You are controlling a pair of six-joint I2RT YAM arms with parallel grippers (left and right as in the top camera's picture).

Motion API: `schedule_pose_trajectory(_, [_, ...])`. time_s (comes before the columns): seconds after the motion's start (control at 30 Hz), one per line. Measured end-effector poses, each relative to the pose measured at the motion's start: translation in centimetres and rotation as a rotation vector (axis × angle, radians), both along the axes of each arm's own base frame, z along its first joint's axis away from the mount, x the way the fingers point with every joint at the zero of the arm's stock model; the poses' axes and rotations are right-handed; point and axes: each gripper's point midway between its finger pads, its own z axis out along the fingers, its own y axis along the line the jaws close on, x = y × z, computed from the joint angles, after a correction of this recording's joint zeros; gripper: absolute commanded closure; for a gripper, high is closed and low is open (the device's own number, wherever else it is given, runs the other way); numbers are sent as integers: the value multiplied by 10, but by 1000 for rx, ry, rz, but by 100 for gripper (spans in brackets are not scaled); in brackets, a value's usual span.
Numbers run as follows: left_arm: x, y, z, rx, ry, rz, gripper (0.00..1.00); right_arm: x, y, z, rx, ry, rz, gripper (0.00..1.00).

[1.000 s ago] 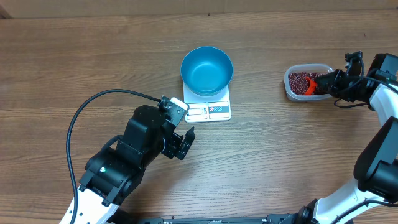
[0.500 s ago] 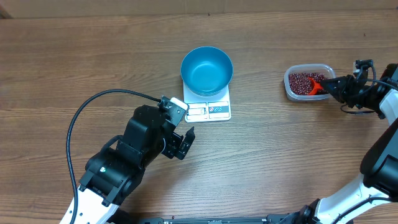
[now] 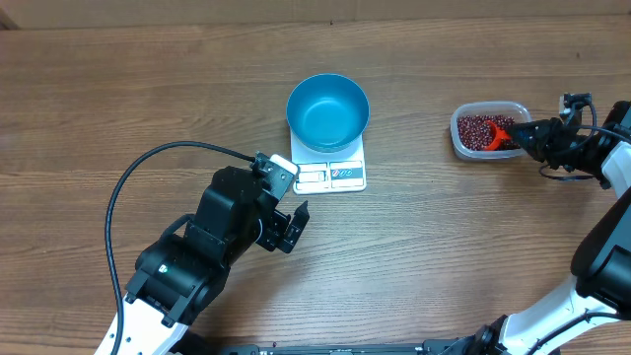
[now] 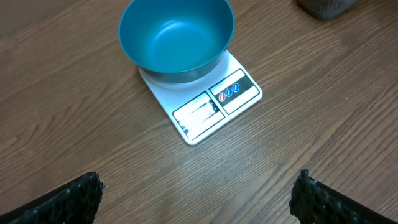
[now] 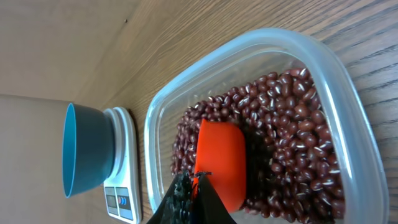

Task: Scoop item into bowl and weigh 150g on scale
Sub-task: 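Drag the red scoop through the beans and lift it full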

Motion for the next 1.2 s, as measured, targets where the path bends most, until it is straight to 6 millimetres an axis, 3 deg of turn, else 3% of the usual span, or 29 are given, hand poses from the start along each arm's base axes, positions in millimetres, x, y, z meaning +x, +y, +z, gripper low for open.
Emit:
schedule_pose_trajectory(0.47, [0,0,0,0,0,0,0,-5,-15,14,80,-56,-27,96])
schedule_pose_trajectory(1.2, [0,0,0,0,0,0,0,-6,-5,35,196,-127,15,96])
